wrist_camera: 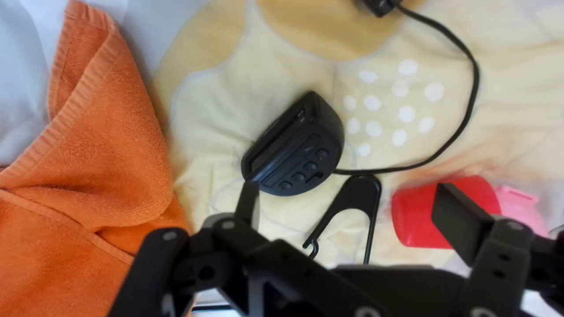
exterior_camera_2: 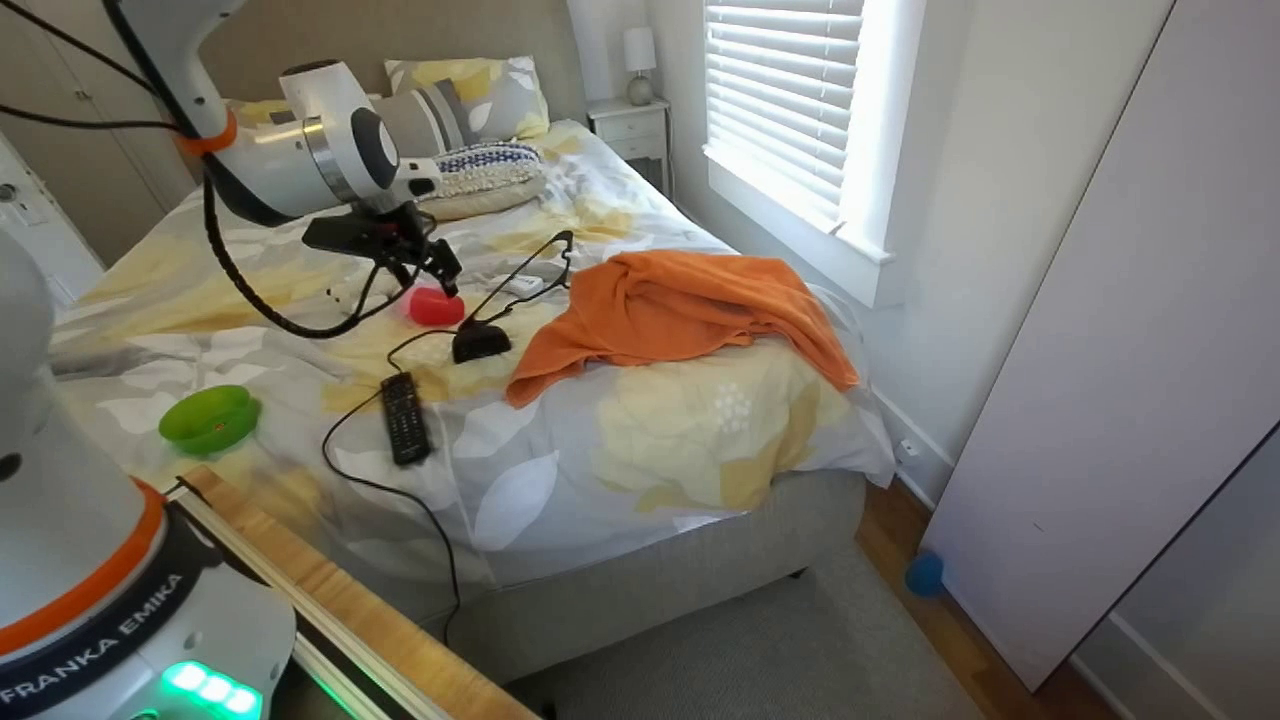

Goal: Place the alarm clock upright

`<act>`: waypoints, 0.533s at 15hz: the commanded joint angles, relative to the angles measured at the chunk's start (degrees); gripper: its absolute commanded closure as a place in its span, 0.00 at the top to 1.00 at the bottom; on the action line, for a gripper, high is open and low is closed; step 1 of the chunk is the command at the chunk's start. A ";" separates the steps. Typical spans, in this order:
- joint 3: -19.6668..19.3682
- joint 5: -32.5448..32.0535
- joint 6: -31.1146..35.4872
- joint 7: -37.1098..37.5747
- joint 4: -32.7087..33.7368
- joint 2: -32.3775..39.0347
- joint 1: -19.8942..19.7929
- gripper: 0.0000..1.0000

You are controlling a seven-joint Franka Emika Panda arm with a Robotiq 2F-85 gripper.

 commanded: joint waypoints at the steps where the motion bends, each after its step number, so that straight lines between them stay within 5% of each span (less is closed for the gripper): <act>1: 4.08 9.76 -6.63 -14.17 -3.00 -4.94 -3.48 1.00; 8: 4.45 17.23 -8.82 -26.80 -4.59 -11.12 -4.57 1.00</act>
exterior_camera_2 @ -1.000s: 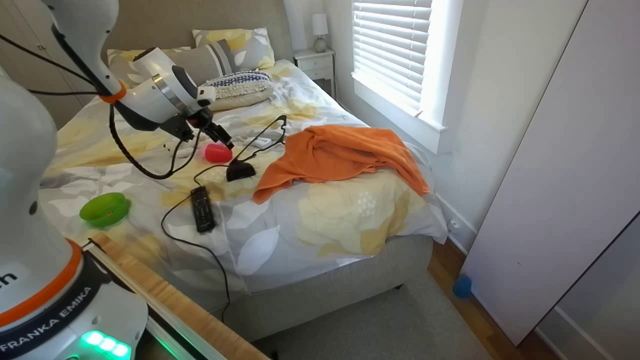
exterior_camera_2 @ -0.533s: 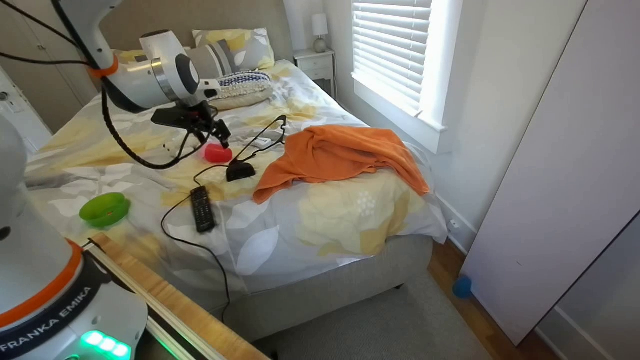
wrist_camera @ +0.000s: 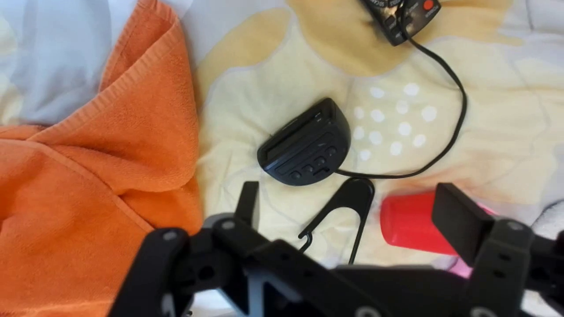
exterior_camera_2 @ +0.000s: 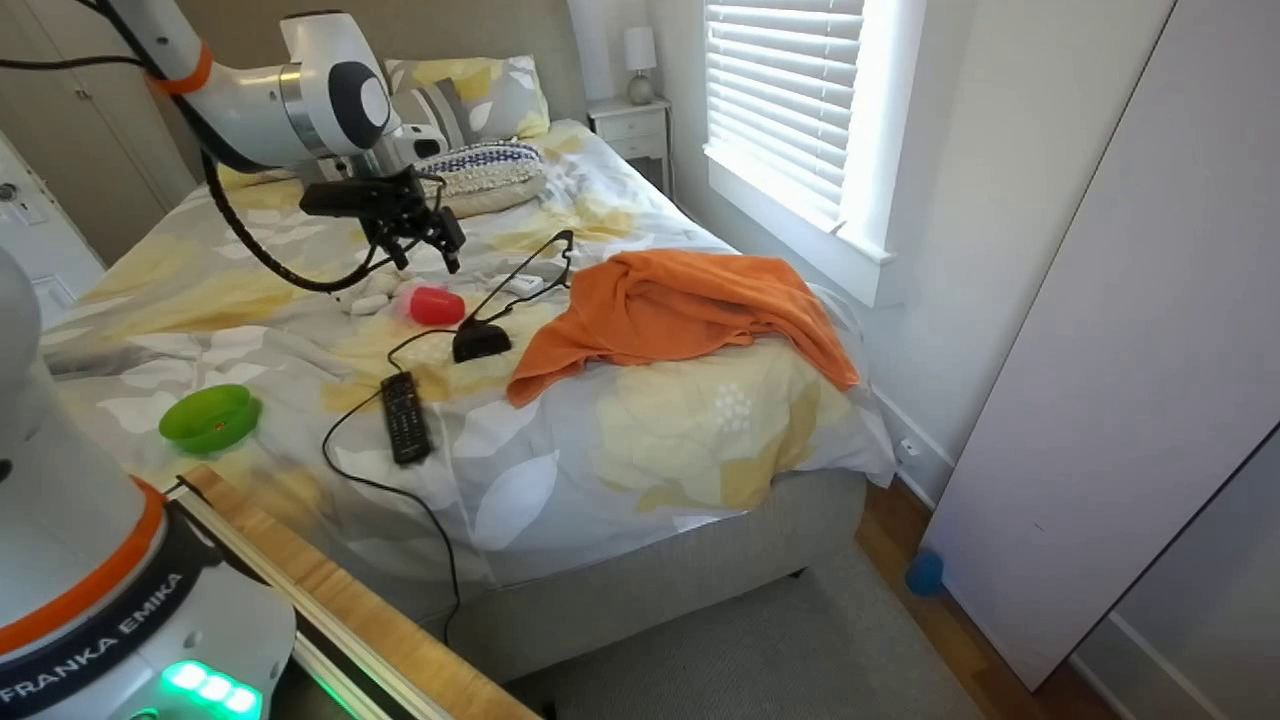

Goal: Place the alarm clock upright

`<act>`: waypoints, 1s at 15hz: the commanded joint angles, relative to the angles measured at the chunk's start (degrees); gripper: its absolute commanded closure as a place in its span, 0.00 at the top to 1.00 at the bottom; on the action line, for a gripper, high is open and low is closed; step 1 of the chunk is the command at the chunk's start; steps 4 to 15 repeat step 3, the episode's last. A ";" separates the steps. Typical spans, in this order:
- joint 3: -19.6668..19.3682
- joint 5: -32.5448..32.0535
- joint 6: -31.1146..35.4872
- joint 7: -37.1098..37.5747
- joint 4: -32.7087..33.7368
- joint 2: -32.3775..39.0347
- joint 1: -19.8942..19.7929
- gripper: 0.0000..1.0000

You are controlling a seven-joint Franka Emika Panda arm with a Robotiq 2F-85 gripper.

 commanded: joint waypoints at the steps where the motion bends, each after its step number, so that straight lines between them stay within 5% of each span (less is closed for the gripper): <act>1: 2.75 7.10 0.28 -9.37 -3.16 -3.82 -2.30 1.00; 2: -0.32 4.02 -0.04 -5.10 -0.83 -1.71 0.51 1.00; 15: 0.34 5.34 -0.08 -7.01 -1.15 -2.31 -0.07 1.00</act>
